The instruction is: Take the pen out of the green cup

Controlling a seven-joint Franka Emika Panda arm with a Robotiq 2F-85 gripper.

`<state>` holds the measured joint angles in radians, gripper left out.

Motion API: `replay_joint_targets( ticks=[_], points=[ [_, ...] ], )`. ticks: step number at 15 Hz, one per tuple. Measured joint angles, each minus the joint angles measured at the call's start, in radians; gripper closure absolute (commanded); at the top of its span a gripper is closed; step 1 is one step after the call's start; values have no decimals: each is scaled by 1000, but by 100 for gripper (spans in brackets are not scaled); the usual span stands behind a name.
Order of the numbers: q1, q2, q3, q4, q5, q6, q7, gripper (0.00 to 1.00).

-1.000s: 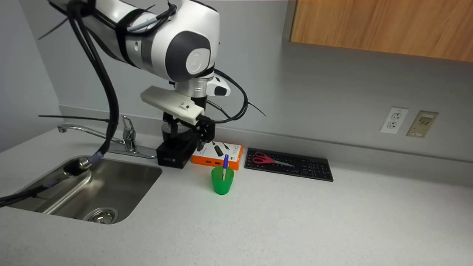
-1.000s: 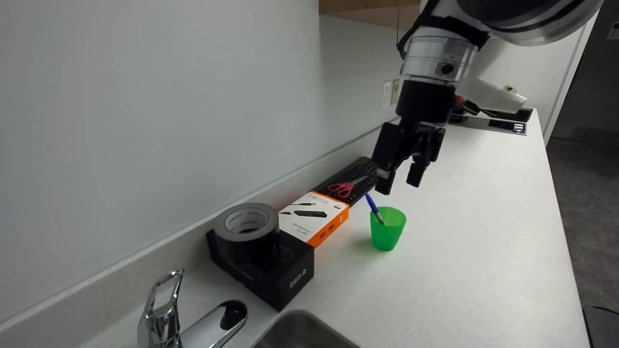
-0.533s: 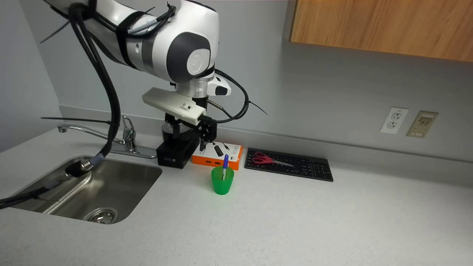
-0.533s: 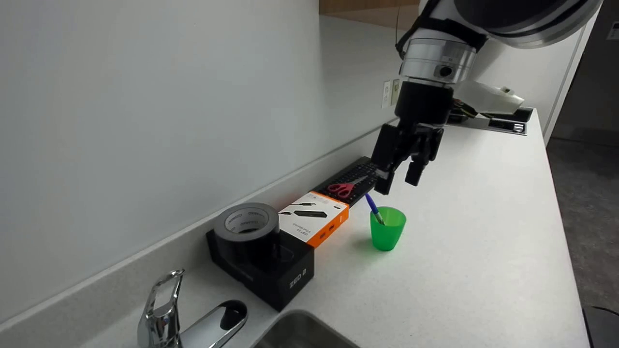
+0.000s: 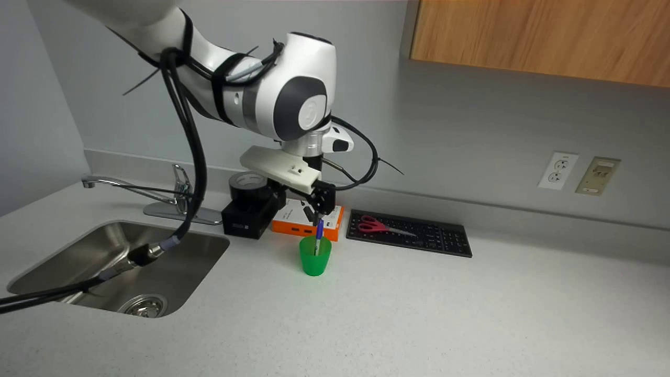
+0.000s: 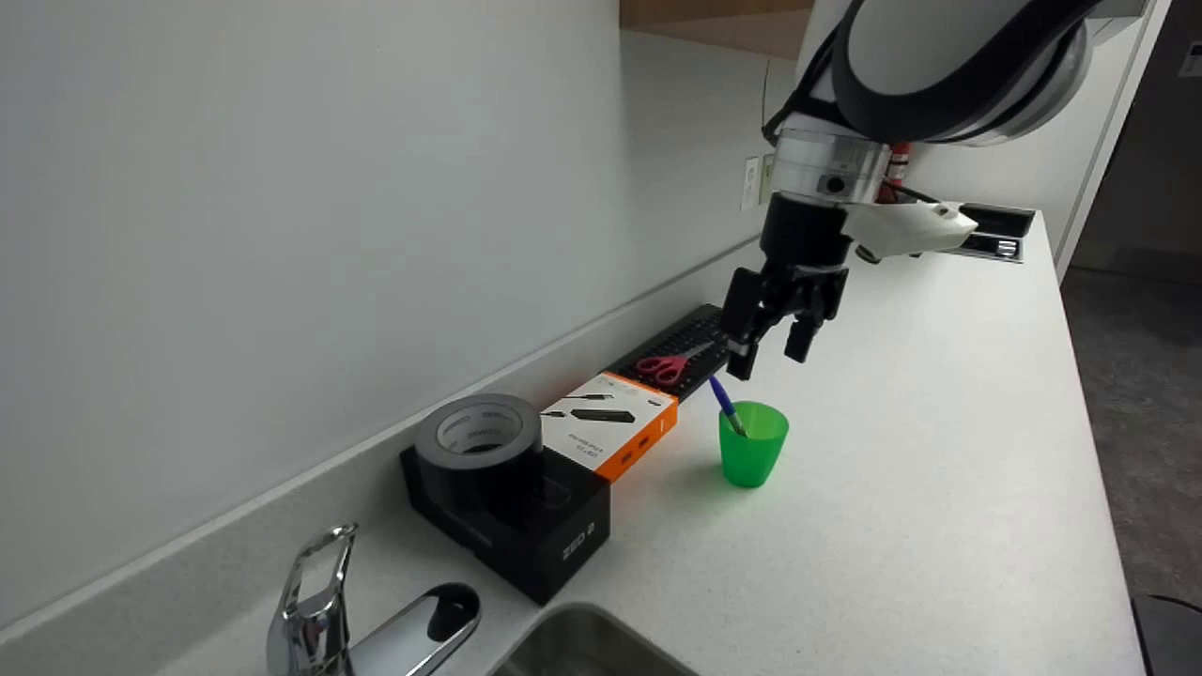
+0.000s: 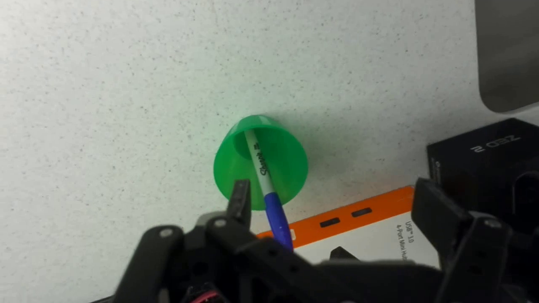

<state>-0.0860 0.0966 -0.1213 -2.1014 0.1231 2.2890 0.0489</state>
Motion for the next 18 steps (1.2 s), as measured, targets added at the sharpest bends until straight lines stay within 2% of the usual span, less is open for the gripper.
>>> replay_joint_targets(
  ticks=[5,13,14,15,17,18],
  points=[
    [-13,95,-12,60,-8,43,20,0],
    [-10,211,-14,137,-98,78,123,0],
    [-9,221,-14,144,-101,78,131,2],
    [-7,229,-14,150,-102,78,136,27],
    [-3,240,-14,160,-104,78,144,28],
    [0,243,-14,163,-107,80,148,36]
  ],
)
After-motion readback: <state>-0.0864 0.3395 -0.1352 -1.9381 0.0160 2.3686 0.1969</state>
